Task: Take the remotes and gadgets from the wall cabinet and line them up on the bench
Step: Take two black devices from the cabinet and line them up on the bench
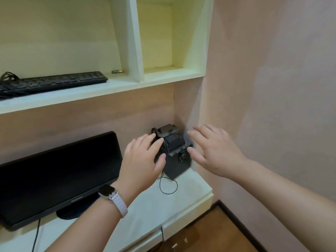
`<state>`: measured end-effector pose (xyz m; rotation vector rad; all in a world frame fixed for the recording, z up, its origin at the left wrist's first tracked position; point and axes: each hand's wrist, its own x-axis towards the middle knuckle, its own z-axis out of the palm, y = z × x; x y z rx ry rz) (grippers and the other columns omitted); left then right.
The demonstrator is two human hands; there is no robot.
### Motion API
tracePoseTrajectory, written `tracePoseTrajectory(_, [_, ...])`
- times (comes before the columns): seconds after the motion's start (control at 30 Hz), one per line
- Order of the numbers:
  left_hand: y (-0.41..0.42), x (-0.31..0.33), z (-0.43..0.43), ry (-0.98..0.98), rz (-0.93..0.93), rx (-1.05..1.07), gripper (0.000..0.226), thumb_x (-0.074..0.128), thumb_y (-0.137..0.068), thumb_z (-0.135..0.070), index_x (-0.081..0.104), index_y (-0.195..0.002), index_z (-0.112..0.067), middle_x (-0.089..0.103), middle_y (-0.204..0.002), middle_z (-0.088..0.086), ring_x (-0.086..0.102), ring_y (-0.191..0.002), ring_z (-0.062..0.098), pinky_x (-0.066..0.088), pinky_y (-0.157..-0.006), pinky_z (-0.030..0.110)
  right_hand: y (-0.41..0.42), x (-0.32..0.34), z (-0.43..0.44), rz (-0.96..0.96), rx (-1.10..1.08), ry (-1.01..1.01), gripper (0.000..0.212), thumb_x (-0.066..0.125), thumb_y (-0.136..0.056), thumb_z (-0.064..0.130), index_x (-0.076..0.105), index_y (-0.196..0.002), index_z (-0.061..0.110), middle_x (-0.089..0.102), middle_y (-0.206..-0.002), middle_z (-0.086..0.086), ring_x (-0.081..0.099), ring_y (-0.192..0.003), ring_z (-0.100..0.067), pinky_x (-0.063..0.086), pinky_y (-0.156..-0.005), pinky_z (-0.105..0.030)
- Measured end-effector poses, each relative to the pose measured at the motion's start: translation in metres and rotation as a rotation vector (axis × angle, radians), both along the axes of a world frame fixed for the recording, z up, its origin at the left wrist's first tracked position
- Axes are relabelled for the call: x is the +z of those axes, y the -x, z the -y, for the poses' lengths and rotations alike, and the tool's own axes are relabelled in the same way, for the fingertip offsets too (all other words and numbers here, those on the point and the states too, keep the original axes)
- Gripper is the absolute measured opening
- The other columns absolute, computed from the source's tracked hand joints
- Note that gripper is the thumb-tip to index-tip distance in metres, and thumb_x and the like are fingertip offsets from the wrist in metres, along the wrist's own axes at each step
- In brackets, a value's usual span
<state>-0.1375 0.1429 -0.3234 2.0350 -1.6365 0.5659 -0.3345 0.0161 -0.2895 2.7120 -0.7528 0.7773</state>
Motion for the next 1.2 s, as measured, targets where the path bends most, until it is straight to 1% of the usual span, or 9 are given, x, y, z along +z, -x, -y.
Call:
tracePoseTrajectory(0.23, [-0.002,0.078,0.085,0.097,0.089,-0.028,0.047,0.052,-0.086,-0.040,0.060,-0.128,-0.020,0.057,-0.134,0.007,0.049,-0.126,0.030,0.036,-0.105,0.048,-0.021,0.054,0.077,0.078,0.031,-0.005,0.055,0.042,-0.090,0.050,0.061,-0.127,0.014,0.059,-0.131,-0.010,0.055,-0.119,-0.032,0.046,-0.092,-0.044])
tracePoseTrajectory(0.37, [-0.012,0.121,0.125,0.148,0.178,-0.002,0.049,0.050,-0.086,-0.041,0.061,-0.127,-0.017,0.058,-0.132,0.008,0.052,-0.122,0.029,0.039,-0.101,0.046,-0.026,0.091,0.123,0.120,0.072,0.039,0.056,0.042,-0.090,0.051,0.060,-0.129,0.015,0.057,-0.135,-0.011,0.053,-0.122,-0.031,0.045,-0.096,-0.045])
tracePoseTrajectory(0.5, [-0.019,0.151,0.156,0.233,0.196,0.049,0.048,0.049,-0.084,-0.043,0.065,-0.121,-0.016,0.061,-0.126,0.007,0.057,-0.114,0.030,0.041,-0.095,0.044,-0.036,0.130,0.165,0.218,0.137,0.111,0.055,0.043,-0.088,0.051,0.061,-0.125,0.015,0.060,-0.130,-0.010,0.057,-0.116,-0.032,0.048,-0.092,-0.044])
tracePoseTrajectory(0.73, [-0.038,0.205,0.184,0.346,0.251,0.097,0.050,0.047,-0.085,-0.046,0.062,-0.124,-0.020,0.058,-0.130,0.002,0.053,-0.119,0.026,0.040,-0.095,0.043,-0.063,0.203,0.217,0.352,0.222,0.261,0.055,0.043,-0.088,0.049,0.062,-0.123,0.011,0.061,-0.126,-0.013,0.058,-0.112,-0.034,0.049,-0.089,-0.042])
tracePoseTrajectory(0.87, [-0.051,0.260,0.195,0.455,0.432,0.036,0.047,0.049,-0.087,-0.041,0.063,-0.125,-0.016,0.059,-0.129,0.006,0.054,-0.119,0.027,0.044,-0.092,0.043,-0.082,0.250,0.231,0.373,0.251,0.349,0.059,0.040,-0.088,0.050,0.061,-0.126,0.010,0.059,-0.129,-0.013,0.056,-0.116,-0.033,0.048,-0.090,-0.044])
tracePoseTrajectory(0.97, [-0.058,0.313,0.204,0.542,0.549,-0.033,0.045,0.053,-0.087,-0.038,0.064,-0.123,-0.014,0.061,-0.126,0.008,0.057,-0.113,0.029,0.047,-0.084,0.041,-0.100,0.290,0.234,0.432,0.299,0.450,0.053,0.044,-0.087,0.044,0.062,-0.121,0.007,0.061,-0.120,-0.013,0.058,-0.105,-0.035,0.051,-0.083,-0.042])
tracePoseTrajectory(1.03, [-0.064,0.348,0.209,0.529,0.570,-0.036,0.048,0.051,-0.086,-0.040,0.062,-0.126,-0.016,0.061,-0.125,0.007,0.056,-0.113,0.028,0.049,-0.085,0.042,-0.111,0.316,0.235,0.427,0.318,0.522,0.045,0.048,-0.086,0.037,0.063,-0.115,0.006,0.063,-0.112,-0.013,0.059,-0.096,-0.035,0.053,-0.076,-0.042])
tracePoseTrajectory(1.13, [-0.075,0.393,0.216,0.419,0.472,-0.018,0.051,0.048,-0.088,-0.046,0.056,-0.131,-0.020,0.058,-0.127,0.002,0.052,-0.117,0.024,0.048,-0.092,0.043,-0.125,0.357,0.240,0.333,0.262,0.635,0.034,0.052,-0.083,0.030,0.064,-0.105,0.006,0.063,-0.098,-0.012,0.059,-0.086,-0.036,0.048,-0.065,-0.041])
tracePoseTrajectory(1.2, [-0.083,0.418,0.224,0.288,0.442,0.051,0.050,0.052,-0.090,-0.048,0.051,-0.134,-0.025,0.055,-0.129,-0.002,0.049,-0.118,0.020,0.046,-0.094,0.039,-0.131,0.380,0.241,0.216,0.200,0.699,0.031,0.054,-0.087,0.033,0.060,-0.107,0.009,0.059,-0.092,-0.007,0.058,-0.085,-0.033,0.042,-0.066,-0.037])
